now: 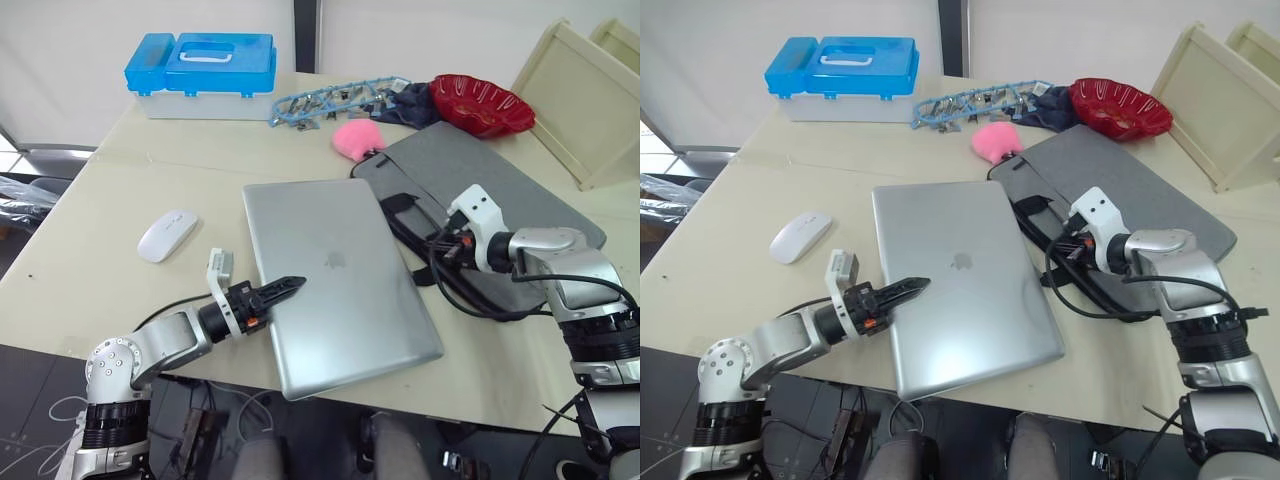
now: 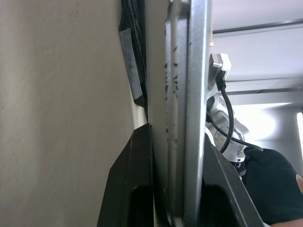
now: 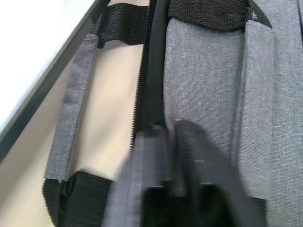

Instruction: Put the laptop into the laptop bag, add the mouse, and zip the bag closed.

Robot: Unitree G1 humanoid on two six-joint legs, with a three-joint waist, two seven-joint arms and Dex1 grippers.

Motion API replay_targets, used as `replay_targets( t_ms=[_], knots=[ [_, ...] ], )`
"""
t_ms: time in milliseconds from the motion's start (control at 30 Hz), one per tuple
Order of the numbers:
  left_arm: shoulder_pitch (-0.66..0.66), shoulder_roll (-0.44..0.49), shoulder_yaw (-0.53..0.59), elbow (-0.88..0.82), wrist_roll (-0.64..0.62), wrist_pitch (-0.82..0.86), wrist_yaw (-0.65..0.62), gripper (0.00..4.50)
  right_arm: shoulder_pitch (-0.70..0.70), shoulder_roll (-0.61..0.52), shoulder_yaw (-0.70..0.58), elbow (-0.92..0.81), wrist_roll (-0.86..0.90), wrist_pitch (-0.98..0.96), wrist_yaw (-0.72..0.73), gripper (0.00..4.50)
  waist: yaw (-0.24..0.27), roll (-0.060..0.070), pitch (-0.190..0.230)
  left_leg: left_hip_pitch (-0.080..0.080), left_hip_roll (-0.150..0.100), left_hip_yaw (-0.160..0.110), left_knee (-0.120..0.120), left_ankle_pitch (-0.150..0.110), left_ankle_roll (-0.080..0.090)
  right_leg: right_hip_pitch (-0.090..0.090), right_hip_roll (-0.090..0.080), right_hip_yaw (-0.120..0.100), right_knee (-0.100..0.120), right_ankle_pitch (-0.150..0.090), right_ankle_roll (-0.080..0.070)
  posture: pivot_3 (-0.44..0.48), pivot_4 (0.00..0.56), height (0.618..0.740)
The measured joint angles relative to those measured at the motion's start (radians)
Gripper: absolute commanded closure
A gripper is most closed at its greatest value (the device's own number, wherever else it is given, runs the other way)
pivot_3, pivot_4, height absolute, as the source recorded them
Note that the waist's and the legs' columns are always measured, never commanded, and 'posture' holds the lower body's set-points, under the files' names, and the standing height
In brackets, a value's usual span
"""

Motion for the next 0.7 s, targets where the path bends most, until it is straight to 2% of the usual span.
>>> replay_targets(
  t_ms=[367, 533, 700],
  knots=[
    [-0.007, 0.020, -0.009, 0.004, 0.000, 0.005, -0.001, 4.07, -0.043, 0.006, -0.067, 0.037, 0.075, 0.109, 0.000, 4.47, 0.000, 0.000, 0.000, 0.000, 0.000, 0.000, 0.000, 0.000, 0.000, 0.000, 0.000, 0.000, 0.000, 0.000, 0.000, 0.000, 0.150, 0.740],
    [-0.059, -0.035, -0.010, 0.044, 0.000, 0.025, -0.005, 4.07, -0.118, 0.023, -0.148, 0.048, 0.142, 0.212, -0.013, 4.47, 0.001, 0.000, 0.000, 0.000, 0.000, 0.000, 0.000, 0.000, 0.000, 0.000, 0.000, 0.000, 0.000, 0.000, 0.000, 0.000, 0.150, 0.740],
    [-0.086, -0.080, -0.001, 0.076, 0.000, 0.035, -0.004, 4.07, -0.136, 0.035, -0.202, 0.040, 0.179, 0.286, -0.042, 4.47, 0.002, 0.000, 0.000, 0.000, 0.000, 0.000, -0.001, 0.000, 0.000, 0.000, 0.000, 0.000, 0.000, 0.000, 0.000, 0.000, 0.150, 0.740]
  ],
)
